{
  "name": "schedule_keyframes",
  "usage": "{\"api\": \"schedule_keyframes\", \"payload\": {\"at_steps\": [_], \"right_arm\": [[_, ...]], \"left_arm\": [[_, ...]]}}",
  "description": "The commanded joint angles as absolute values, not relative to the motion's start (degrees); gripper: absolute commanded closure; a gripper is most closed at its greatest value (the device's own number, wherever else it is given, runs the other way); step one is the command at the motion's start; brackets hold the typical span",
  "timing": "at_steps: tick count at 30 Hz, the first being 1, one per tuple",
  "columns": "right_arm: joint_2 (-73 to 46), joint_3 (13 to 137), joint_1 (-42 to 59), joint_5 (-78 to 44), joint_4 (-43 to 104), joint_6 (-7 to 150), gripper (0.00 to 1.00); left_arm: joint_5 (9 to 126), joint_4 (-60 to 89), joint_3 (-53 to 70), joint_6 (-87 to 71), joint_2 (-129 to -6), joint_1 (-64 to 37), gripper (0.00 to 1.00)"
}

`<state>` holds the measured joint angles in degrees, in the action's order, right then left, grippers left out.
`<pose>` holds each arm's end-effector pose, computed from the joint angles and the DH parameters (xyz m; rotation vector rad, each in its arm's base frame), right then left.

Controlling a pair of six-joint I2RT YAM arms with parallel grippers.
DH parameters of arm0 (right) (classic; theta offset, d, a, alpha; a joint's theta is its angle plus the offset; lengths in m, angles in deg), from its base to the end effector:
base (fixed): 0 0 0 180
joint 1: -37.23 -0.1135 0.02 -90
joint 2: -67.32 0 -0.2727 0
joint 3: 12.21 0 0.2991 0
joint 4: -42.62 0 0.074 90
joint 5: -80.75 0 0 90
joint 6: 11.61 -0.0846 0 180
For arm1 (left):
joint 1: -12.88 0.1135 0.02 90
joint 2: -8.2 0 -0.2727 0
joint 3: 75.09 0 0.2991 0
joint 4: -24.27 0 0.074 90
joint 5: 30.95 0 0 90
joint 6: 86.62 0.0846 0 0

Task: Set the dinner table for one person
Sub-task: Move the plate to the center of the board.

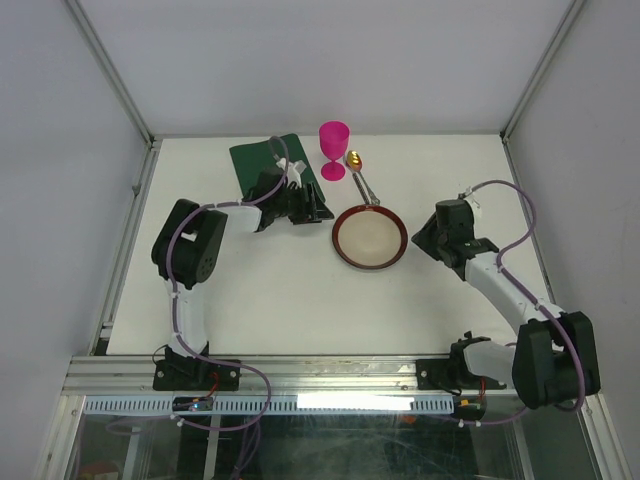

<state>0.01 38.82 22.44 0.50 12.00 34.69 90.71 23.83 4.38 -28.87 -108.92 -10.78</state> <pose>0.3029 0.0651 0.1663 0.6749 2.2956 0.2834 0.4365 -0.2397 0.0834 0.1472 2.3645 -1.1233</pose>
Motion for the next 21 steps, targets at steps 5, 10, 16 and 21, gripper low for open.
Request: {"api": "schedule_keyframes", "payload": {"at_steps": [5,10,16,21], "right_arm": [[-4.46,35.50,28.57,-8.89,27.71,34.42,0.63],[-7.98,34.40,30.76,-16.48,32.96,35.21,0.63],[-11.28,34.11,32.64,-20.97,36.29,36.98,0.63],[-13.09,33.39,33.94,-22.44,38.40,37.25,0.64]], "left_arm": [[91.65,27.57,8.08,-30.12,-110.81,-11.54,0.43],[92.00,28.28,8.63,-30.50,-112.18,-12.13,0.43],[92.53,29.75,9.51,-31.24,-114.00,-13.29,0.43],[92.20,29.75,10.32,-31.57,-115.61,-14.05,0.44]]}}
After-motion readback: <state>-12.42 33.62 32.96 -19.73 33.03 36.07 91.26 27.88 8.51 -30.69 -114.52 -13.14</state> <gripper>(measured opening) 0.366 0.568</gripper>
